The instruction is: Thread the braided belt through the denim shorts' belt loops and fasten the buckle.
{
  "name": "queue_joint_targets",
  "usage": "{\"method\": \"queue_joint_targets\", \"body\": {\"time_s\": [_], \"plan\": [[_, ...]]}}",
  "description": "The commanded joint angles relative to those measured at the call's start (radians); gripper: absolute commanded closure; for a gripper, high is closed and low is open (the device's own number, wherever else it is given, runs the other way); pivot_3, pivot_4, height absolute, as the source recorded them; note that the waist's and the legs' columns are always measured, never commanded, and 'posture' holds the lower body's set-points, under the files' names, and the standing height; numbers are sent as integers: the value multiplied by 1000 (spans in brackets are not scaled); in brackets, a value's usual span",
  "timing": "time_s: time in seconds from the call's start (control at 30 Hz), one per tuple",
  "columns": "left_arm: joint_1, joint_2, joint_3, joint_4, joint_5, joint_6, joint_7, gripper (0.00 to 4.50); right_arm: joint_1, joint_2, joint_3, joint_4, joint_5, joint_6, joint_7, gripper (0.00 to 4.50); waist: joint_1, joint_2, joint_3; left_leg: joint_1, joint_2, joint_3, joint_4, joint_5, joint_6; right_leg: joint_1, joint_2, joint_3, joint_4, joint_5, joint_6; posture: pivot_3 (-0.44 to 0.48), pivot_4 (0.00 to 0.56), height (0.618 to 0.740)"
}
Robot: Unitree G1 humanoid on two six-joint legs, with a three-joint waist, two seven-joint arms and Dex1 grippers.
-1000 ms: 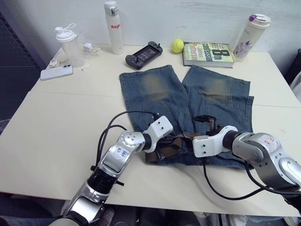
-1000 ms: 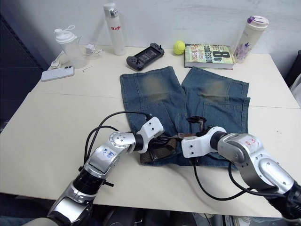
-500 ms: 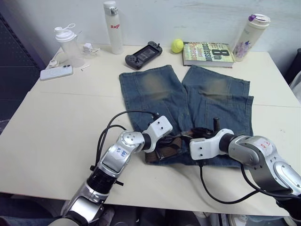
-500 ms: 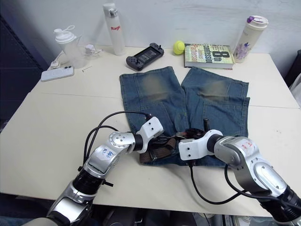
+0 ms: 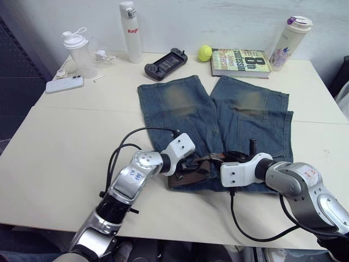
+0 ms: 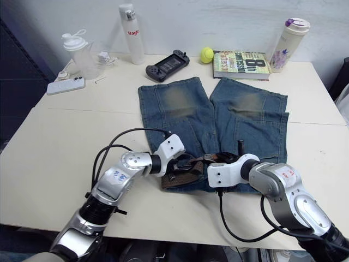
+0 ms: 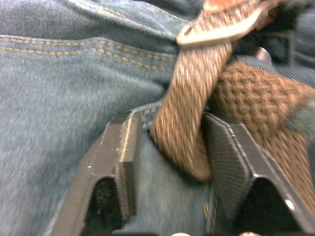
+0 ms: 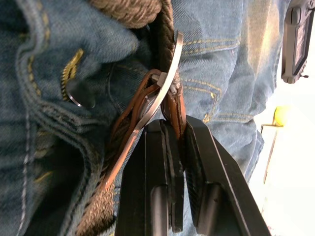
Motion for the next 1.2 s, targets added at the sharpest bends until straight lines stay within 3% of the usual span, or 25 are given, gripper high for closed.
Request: {"method": "queue_joint_targets", "body": {"time_s": [0.03,0.17,0.27,0.37,0.47,0.63,0.77,0.87,1.2], "plan": [[45,134,92,-95,-143,-40,-202,2333,10,2,-58,-23,-4,5,-5,4500,-5,0,0,0,0,0,0,0,0,0,0,0,0,0,-1,0,150,740],[33,251,182,-21,-231,-101,-353,2333,13,4,-67,-14,-5,-2,-8,4500,1,1,0,0,0,0,1,0,-1,0,0,0,0,-1,-1,0,150,740],[-24,259,241,78,-285,-123,-398,2333,12,7,-68,-13,-5,-7,-8,4500,6,1,0,0,0,0,1,0,0,0,-1,0,0,-1,-1,0,150,740],[-107,226,263,212,-279,-168,-388,3200,10,11,-68,-13,-3,-10,-10,4500,6,0,0,0,0,0,1,0,0,0,-1,0,1,-1,-1,0,150,740],[-183,167,245,353,-232,-254,-348,4406,10,14,-68,-11,-2,-13,-11,4500,5,0,0,0,0,0,1,0,0,0,0,0,3,-1,-1,0,150,740],[-199,81,105,467,-106,-424,-368,4465,11,14,-77,-20,5,-17,-4,4500,5,0,1,0,-1,1,2,0,0,-1,0,0,4,-1,-1,0,150,740],[-153,103,-1,587,37,-613,-371,4465,19,12,-103,-36,20,-9,-3,4500,-4,0,1,0,0,2,2,0,0,-2,1,1,6,-1,-1,0,150,740],[-142,119,-22,640,83,-686,-372,4465,40,8,-142,-51,46,-12,-1,4500,-2,0,0,1,1,1,2,0,0,-1,1,0,6,-1,-1,0,150,740],[-106,188,-23,732,133,-838,-357,4465,206,-139,-533,-8,199,-139,55,4500,-23,1,-1,4,2,2,2,0,0,1,1,1,7,-1,-1,0,150,740]]}}
